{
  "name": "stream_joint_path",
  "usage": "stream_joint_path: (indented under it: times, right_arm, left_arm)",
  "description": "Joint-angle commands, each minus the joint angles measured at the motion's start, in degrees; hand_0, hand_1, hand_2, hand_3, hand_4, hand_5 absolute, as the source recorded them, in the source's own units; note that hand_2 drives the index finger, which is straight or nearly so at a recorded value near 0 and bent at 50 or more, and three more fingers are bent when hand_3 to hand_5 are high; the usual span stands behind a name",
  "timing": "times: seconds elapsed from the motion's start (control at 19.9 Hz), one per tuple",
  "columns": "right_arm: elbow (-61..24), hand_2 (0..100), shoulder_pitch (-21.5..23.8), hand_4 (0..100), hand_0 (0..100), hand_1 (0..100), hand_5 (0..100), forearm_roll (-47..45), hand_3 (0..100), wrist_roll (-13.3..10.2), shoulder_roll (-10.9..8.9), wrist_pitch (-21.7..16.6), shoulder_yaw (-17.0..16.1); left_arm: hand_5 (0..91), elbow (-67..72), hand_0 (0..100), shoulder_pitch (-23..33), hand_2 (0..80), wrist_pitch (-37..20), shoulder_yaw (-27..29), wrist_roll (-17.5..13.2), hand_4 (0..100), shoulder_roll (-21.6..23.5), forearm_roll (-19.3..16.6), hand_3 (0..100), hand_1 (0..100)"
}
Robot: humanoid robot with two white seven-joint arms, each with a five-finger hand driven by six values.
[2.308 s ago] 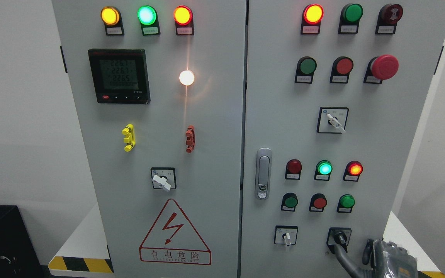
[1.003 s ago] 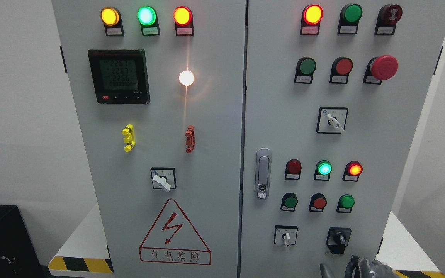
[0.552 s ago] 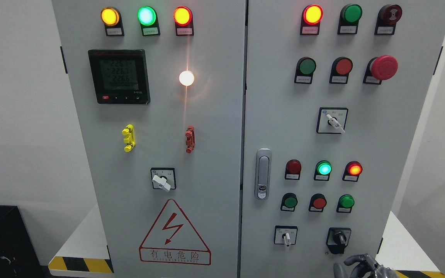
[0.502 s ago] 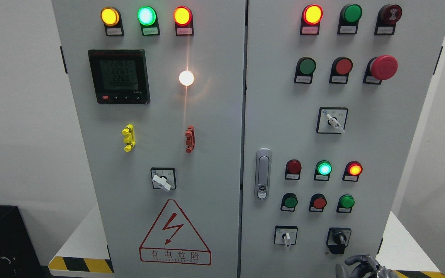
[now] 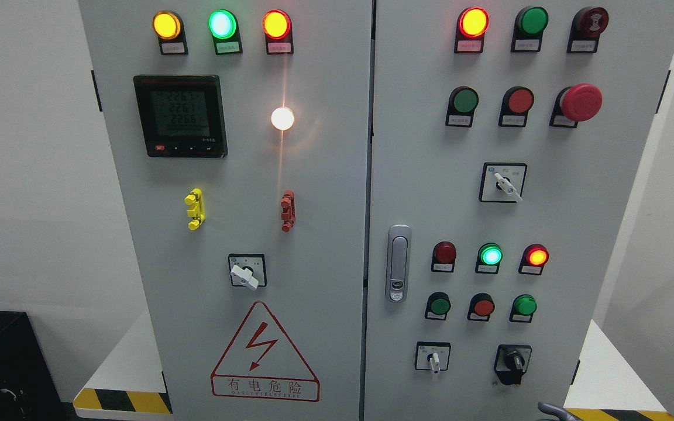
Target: Flip black knob to close circuit
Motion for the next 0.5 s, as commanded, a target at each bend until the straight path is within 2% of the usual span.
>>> stream_joint_path:
  times: [0.0, 0.2, 0.3, 0.45]
  right_arm:
    - [-2.4, 13, 3.1, 24, 0, 4, 15, -10.2, 29, 3.8, 0.89, -1.7, 0.7]
    - [-2.3, 6, 4.2, 16, 0, 2, 5, -10.6, 21, 5.4, 1.33, -3.7, 0.9]
    - [-2.4, 4, 4.8, 12, 0, 1, 0, -12.1, 17, 8.5, 1.33, -4.7, 0.8]
    - [-2.4, 0, 4.8, 3, 0, 0, 0, -12.8, 10, 9.1, 1.33, -5.2, 0.8]
  left_arm:
    - [0.0, -1.7, 12, 1.3, 0.0, 0.0, 0.0, 0.0, 0, 0.0, 0.0, 0, 56]
    - [0.0, -1.7, 12, 1.3, 0.0, 0.0, 0.0, 0.0, 0, 0.0, 0.0, 0, 56]
    - [0.0, -1.7, 12, 1.3, 0.0, 0.0, 0.0, 0.0, 0, 0.0, 0.0, 0, 56]
    - [0.0, -1.7, 12, 1.3, 0.0, 0.0, 0.0, 0.0, 0, 0.0, 0.0, 0, 56]
